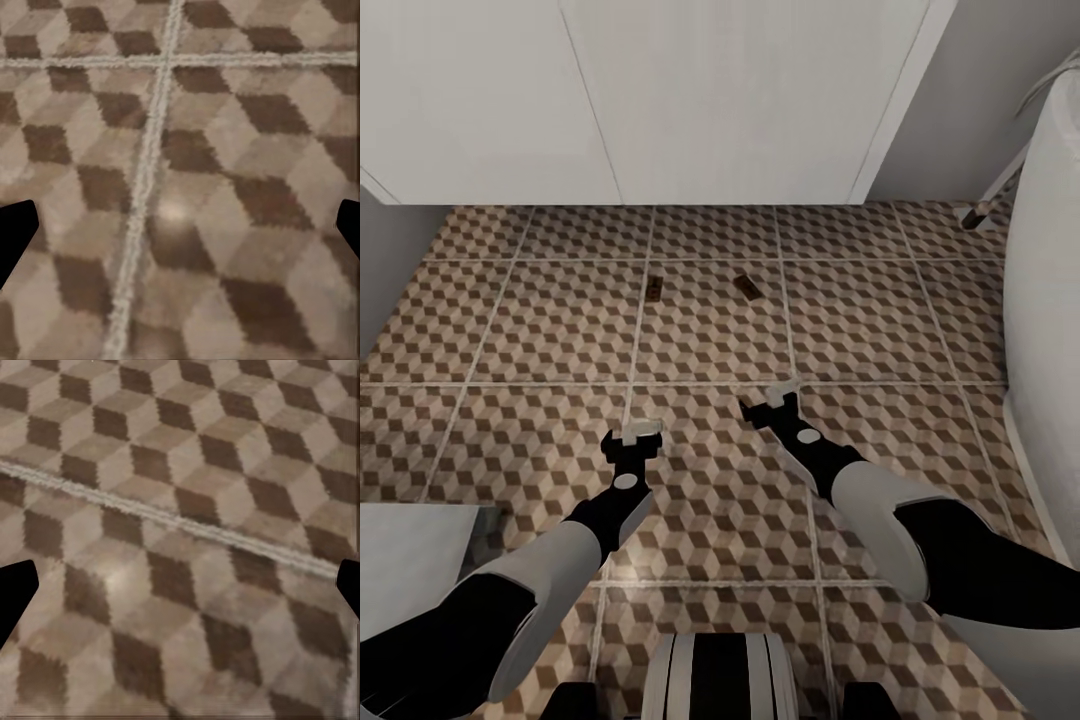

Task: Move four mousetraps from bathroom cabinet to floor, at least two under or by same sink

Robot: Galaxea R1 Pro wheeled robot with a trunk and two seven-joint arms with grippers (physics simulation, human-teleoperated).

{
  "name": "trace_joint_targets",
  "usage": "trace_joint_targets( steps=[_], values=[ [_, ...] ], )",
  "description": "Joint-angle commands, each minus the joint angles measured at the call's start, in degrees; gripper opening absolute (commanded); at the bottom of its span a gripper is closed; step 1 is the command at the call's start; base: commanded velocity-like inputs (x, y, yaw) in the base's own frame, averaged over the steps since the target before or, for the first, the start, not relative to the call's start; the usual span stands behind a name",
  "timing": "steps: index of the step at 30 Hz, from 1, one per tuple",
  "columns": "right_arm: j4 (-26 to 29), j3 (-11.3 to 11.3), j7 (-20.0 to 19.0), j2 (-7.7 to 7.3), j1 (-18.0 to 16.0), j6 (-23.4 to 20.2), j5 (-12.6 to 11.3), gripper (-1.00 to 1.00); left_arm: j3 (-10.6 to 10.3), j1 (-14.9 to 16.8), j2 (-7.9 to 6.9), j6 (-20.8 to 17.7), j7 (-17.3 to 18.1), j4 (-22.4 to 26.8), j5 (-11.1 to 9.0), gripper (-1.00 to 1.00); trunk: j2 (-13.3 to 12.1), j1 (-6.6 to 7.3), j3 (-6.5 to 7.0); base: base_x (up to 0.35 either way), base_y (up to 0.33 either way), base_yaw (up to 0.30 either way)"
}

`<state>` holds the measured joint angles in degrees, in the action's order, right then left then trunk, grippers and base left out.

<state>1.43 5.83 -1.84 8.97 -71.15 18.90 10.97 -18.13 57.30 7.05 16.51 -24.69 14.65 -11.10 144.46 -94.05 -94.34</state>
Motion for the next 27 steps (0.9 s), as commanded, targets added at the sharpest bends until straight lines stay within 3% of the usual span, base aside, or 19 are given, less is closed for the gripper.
trace_joint_targets(
  steps=[1,14,27],
  values=[
    [-0.1,0.4,0.0,-0.04,0.1,0.2,-0.2,1.00,-0.5,-0.1,-0.02,0.3,-0.2,-0.1,-0.6,1.00,0.0,0.03,0.20,0.000,0.000,0.000],
    [-0.1,0.4,-0.1,-1.17,2.4,0.2,-0.2,1.00,-0.5,-1.3,-0.35,0.6,-0.2,0.0,-0.5,1.00,-0.2,0.37,3.08,0.000,0.000,0.000],
    [-0.1,0.4,-0.1,-1.63,4.5,2.8,-0.2,1.00,-0.9,-3.5,-0.46,2.6,0.2,0.1,-0.5,1.00,-0.2,0.37,3.08,0.000,0.000,0.000]
  ],
)
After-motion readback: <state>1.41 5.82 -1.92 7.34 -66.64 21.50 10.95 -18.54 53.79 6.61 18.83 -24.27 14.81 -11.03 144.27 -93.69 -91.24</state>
